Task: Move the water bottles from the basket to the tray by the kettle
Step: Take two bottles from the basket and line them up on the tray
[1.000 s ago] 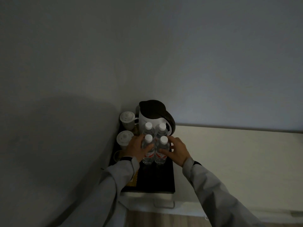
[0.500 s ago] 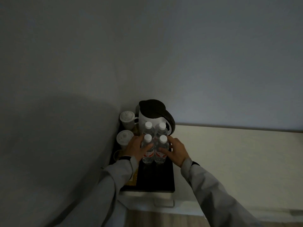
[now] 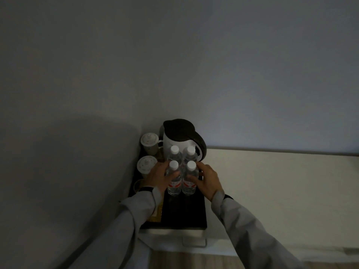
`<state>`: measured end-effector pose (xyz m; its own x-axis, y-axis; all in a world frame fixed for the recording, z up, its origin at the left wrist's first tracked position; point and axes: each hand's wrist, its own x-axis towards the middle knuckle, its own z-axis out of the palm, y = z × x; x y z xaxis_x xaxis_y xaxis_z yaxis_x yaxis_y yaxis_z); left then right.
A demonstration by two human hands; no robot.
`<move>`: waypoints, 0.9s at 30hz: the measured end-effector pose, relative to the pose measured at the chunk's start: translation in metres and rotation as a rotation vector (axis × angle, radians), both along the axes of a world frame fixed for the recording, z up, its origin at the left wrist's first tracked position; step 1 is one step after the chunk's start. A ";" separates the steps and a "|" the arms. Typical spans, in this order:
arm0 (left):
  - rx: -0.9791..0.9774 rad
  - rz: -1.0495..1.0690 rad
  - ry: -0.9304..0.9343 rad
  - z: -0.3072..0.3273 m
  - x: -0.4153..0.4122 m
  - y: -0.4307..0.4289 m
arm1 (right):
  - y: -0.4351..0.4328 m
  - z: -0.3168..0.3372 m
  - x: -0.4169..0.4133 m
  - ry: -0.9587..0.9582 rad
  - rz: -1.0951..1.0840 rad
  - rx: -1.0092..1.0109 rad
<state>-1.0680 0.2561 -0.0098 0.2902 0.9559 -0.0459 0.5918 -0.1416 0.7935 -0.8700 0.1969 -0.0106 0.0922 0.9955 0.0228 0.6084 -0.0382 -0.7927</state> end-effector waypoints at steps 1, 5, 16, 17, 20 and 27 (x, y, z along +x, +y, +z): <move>-0.001 0.002 0.000 0.000 -0.001 0.000 | 0.000 0.000 0.000 0.002 -0.003 -0.001; 0.005 0.020 0.016 0.001 0.001 0.000 | 0.001 0.000 0.002 0.009 0.027 -0.010; -0.003 0.032 -0.003 -0.003 -0.001 -0.003 | 0.000 0.003 0.006 0.031 0.062 -0.022; -0.002 0.033 -0.010 -0.004 -0.001 -0.003 | 0.001 0.002 0.006 0.028 0.065 -0.023; -0.005 0.021 -0.025 -0.005 -0.003 -0.004 | 0.000 0.002 0.006 0.022 0.065 -0.020; 0.000 0.002 -0.019 -0.008 -0.006 -0.001 | -0.002 0.000 0.004 0.029 0.041 -0.034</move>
<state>-1.0737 0.2549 -0.0178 0.2895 0.9563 -0.0402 0.5766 -0.1407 0.8049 -0.8660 0.1948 -0.0108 0.0516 0.9986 -0.0133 0.5869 -0.0411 -0.8086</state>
